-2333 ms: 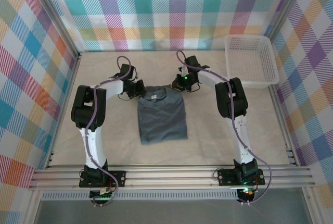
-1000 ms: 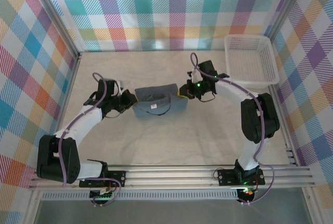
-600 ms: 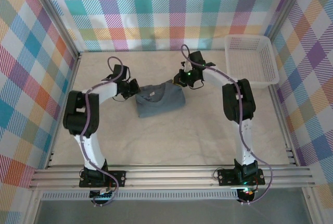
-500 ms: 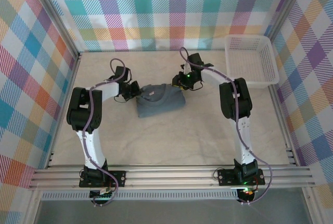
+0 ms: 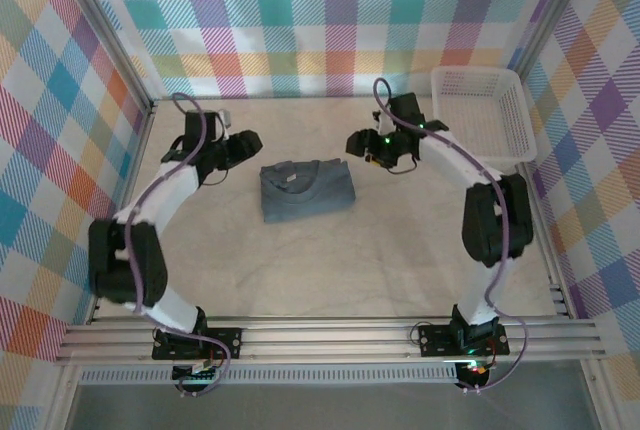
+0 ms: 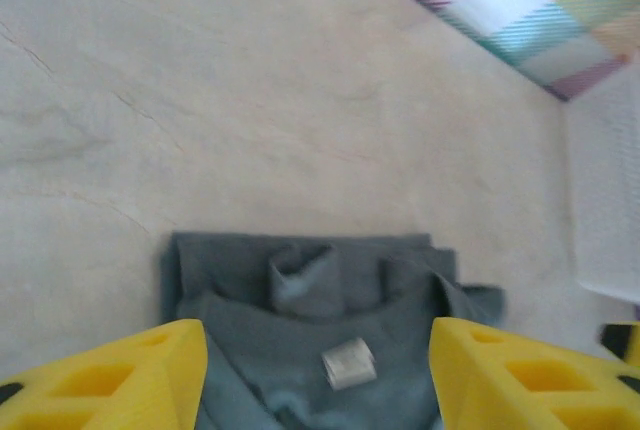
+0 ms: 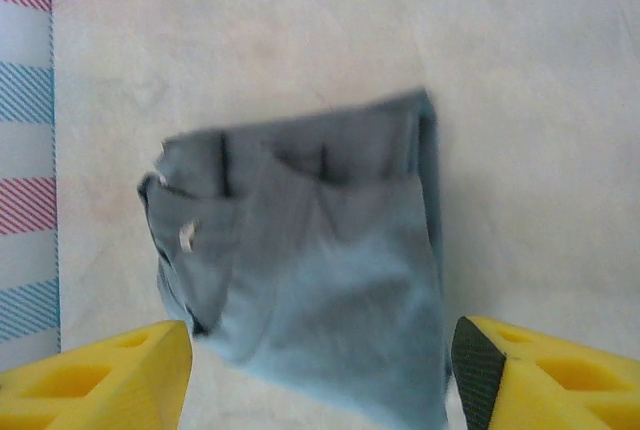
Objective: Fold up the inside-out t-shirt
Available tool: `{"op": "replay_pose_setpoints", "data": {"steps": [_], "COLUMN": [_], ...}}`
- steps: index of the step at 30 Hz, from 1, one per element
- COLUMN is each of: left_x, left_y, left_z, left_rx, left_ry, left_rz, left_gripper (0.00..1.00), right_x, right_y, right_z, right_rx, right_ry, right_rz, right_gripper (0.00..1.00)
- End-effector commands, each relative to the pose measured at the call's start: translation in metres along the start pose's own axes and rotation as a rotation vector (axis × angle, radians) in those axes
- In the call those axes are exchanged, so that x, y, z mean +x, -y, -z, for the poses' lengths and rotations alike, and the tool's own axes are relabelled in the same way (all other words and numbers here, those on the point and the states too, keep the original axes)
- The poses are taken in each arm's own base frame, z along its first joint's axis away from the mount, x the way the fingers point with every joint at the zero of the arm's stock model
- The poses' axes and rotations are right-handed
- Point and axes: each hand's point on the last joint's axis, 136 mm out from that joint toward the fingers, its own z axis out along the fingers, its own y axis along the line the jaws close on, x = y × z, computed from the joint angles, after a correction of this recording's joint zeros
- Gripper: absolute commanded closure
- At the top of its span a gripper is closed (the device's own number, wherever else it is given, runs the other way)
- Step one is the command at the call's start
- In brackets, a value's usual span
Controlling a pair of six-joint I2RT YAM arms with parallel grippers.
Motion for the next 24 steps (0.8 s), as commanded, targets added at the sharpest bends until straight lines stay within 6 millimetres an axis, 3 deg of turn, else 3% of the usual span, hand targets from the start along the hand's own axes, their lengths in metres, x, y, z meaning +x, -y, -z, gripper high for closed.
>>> {"op": "replay_pose_setpoints", "data": {"steps": [1, 5, 8, 10, 15, 18, 20, 22, 24], "left_x": [0.032, 0.039, 0.045, 0.049, 0.063, 0.065, 0.063, 0.061, 0.057], "left_y": [0.005, 0.014, 0.011, -0.001, -0.043, -0.045, -0.048, -0.054, -0.062], "left_z": [0.037, 0.093, 0.127, 0.144, 0.153, 0.147, 0.145, 0.144, 0.142], "left_rx": [0.027, 0.016, -0.020, -0.077, -0.248, -0.229, -0.230, -0.252, -0.274], "left_ry": [-0.045, 0.039, 0.104, 0.153, 0.204, 0.217, 0.239, 0.265, 0.293], "left_rz": [0.008, -0.045, -0.075, -0.074, 0.007, 0.010, 0.007, 0.004, 0.029], "left_gripper": [0.32, 0.18, 0.04, 0.00, 0.00, 0.00, 0.00, 0.00, 0.00], "right_x": [0.035, 0.060, 0.077, 0.082, 0.074, 0.070, 0.058, 0.037, 0.028], "right_y": [0.021, 0.016, -0.014, -0.042, -0.112, -0.174, -0.206, -0.225, -0.229], "right_z": [-0.024, -0.055, -0.091, -0.121, -0.203, -0.252, -0.254, -0.233, -0.210], "right_rx": [0.007, -0.030, -0.057, -0.084, -0.130, -0.225, -0.301, -0.376, -0.397], "right_ry": [-0.057, -0.144, -0.203, -0.212, -0.191, -0.217, -0.203, -0.150, -0.192], "right_rz": [-0.098, -0.162, -0.181, -0.193, -0.152, -0.053, -0.007, -0.006, -0.008], "right_gripper": [0.31, 0.51, 0.58, 0.63, 0.67, 0.57, 0.50, 0.44, 0.38]}}
